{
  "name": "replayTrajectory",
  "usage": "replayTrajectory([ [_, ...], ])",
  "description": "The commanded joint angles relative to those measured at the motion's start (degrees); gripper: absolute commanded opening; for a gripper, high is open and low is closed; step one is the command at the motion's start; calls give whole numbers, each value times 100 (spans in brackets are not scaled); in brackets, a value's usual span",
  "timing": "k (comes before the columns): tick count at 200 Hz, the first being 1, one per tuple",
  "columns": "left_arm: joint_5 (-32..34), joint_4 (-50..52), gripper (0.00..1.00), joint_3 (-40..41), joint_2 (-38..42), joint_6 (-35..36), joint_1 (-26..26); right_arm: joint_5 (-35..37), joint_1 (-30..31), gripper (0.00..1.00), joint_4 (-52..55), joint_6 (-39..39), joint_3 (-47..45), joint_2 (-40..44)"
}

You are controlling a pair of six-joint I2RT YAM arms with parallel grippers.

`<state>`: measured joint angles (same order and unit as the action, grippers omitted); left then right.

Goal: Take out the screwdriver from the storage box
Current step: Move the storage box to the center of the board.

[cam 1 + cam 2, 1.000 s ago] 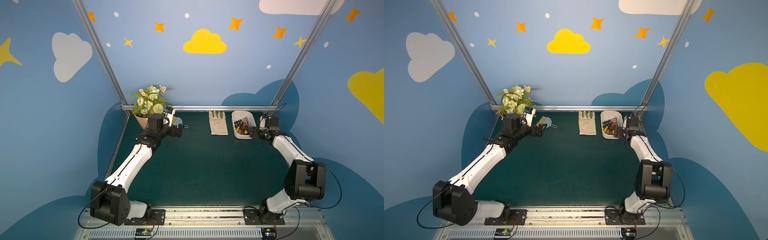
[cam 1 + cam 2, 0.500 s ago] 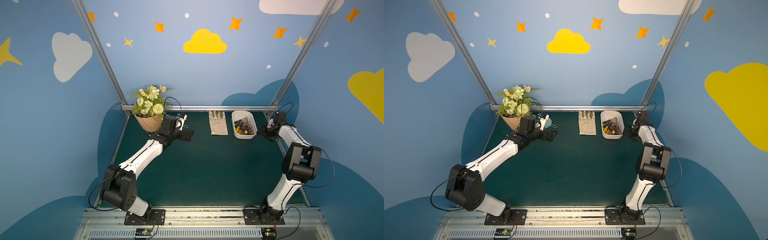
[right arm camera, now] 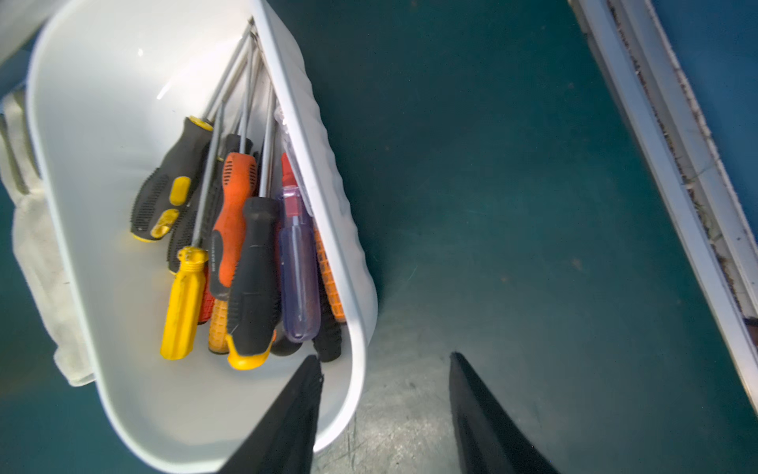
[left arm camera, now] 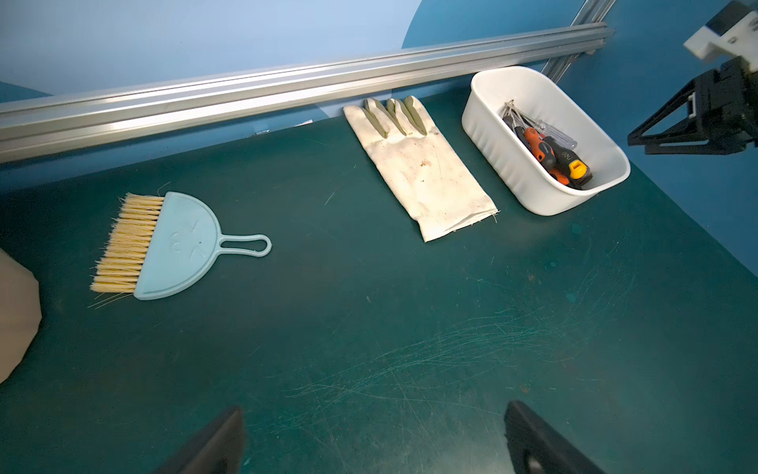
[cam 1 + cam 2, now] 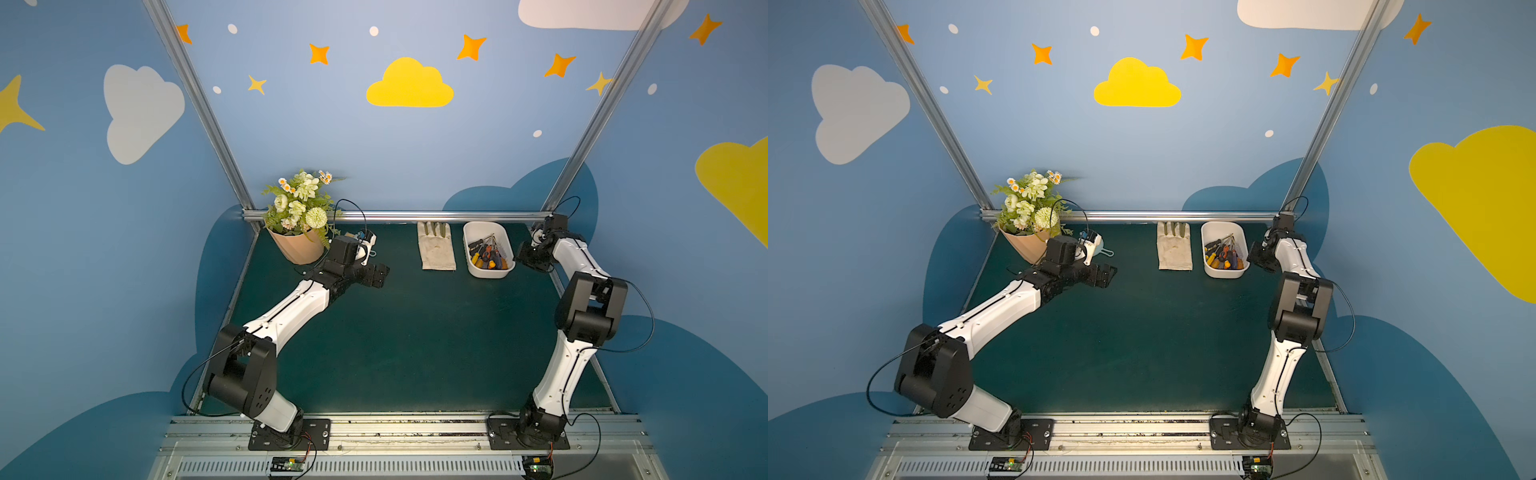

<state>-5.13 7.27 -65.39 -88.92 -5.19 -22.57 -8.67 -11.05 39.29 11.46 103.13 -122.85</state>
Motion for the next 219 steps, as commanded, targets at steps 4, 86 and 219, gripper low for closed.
replayTrajectory([
  [4,-24,24,100,-17,-68,-131,-2,-144,41,49,443,-51,338,-271],
  [86,98,244,100,-194,-395,-215,-2,-71,137,35,709,-149,953,-969],
  [219,184,405,100,-273,-445,-195,-2,427,305,0,976,-202,549,-525],
])
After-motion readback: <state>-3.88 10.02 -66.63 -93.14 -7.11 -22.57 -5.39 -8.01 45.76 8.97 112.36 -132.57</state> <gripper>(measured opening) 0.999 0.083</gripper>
